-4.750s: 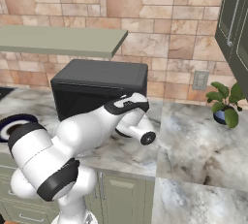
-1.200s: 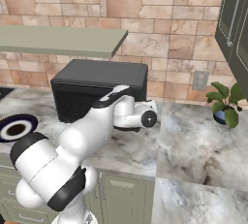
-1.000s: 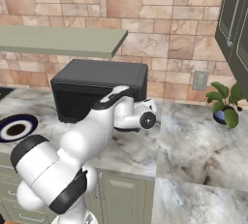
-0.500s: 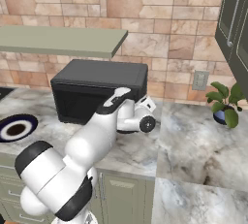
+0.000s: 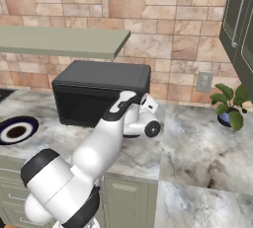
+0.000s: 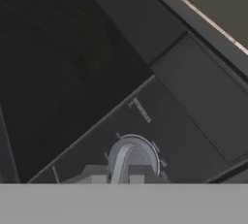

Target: Pull the toaster oven rack outwards. Pick up the baguette from the plate and place it on the toaster oven rack. Close the toaster oven door fully and set the temperature to the lowest setting.

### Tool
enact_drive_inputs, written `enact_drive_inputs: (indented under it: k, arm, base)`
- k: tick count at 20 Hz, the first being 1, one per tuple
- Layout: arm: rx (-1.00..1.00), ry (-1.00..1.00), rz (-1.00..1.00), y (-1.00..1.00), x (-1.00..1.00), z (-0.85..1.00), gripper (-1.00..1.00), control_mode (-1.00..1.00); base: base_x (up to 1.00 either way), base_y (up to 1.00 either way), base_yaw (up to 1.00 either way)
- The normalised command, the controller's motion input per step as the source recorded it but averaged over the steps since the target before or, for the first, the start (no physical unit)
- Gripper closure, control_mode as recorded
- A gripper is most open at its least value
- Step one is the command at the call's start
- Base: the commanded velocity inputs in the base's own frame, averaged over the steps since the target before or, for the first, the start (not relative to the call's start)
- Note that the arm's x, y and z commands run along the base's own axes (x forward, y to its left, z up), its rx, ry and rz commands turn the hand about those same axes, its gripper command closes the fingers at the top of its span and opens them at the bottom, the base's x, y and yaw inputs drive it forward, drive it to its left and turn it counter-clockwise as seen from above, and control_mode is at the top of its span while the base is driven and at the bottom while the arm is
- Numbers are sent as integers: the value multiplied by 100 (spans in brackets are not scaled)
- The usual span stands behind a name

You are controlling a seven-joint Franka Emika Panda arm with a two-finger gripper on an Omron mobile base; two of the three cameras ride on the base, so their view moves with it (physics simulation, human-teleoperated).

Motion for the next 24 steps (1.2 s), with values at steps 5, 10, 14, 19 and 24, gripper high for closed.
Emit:
enact_drive_inputs:
  k: [5,10,14,19,24]
  arm:
    - [-22,-16,17,0,0,-7,100,-100]
    - [-23,-17,17,0,0,-9,100,-100]
    - [-24,-17,17,0,0,-13,100,-100]
    - [-27,-14,17,0,0,-17,100,-100]
    - [-30,-14,17,0,0,-15,100,-100]
  base:
    - [0,0,0]
    - [0,0,0]
    - [0,0,0]
    - [0,0,0]
    - [0,0,0]
